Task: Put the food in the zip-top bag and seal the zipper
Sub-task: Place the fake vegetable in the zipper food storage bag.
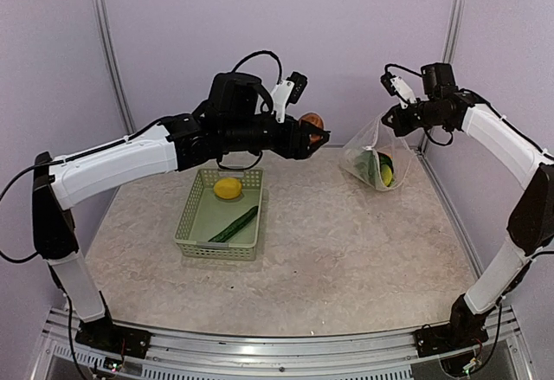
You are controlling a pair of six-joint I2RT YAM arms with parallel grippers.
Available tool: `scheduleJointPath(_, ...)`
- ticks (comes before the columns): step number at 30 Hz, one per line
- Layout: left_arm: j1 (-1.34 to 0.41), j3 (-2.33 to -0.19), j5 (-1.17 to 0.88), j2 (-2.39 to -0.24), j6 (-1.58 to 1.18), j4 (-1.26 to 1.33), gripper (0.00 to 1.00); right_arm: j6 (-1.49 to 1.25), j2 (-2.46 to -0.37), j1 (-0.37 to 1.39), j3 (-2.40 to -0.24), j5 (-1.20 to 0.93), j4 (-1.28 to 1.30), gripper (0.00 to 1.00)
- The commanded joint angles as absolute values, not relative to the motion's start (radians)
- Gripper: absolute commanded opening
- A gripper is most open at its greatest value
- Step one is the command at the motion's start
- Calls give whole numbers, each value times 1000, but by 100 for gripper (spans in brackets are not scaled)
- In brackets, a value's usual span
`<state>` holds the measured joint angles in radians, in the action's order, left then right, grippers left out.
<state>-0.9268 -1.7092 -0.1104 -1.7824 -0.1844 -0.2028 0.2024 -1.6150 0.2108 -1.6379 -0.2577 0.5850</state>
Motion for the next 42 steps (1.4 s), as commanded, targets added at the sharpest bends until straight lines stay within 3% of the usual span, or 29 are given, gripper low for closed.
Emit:
scheduleJointPath(1, -946, -1682, -177, -1840, -263, 4, 43, 182, -1637, 245, -1590, -410, 619, 0)
scheduleJointPath(8, -953, -1778, -279, -1995, -374, 120, 41, 120, -1689, 265, -1572, -593, 622, 0)
scheduleJointPath(29, -922, -2134, -151, -2366, -403, -50, 42, -61, -1626, 266, -1575, -817, 545, 0)
scheduleJointPath(34, -901, -2177, -121, -2413, -436, -72, 51, -87, -1610, 266, -1561, -843, 527, 0)
scheduleJointPath(42, -912, -2249, 59, -2436, -416, -131, 84, -106, -1611, 266, -1564, -850, 517, 0)
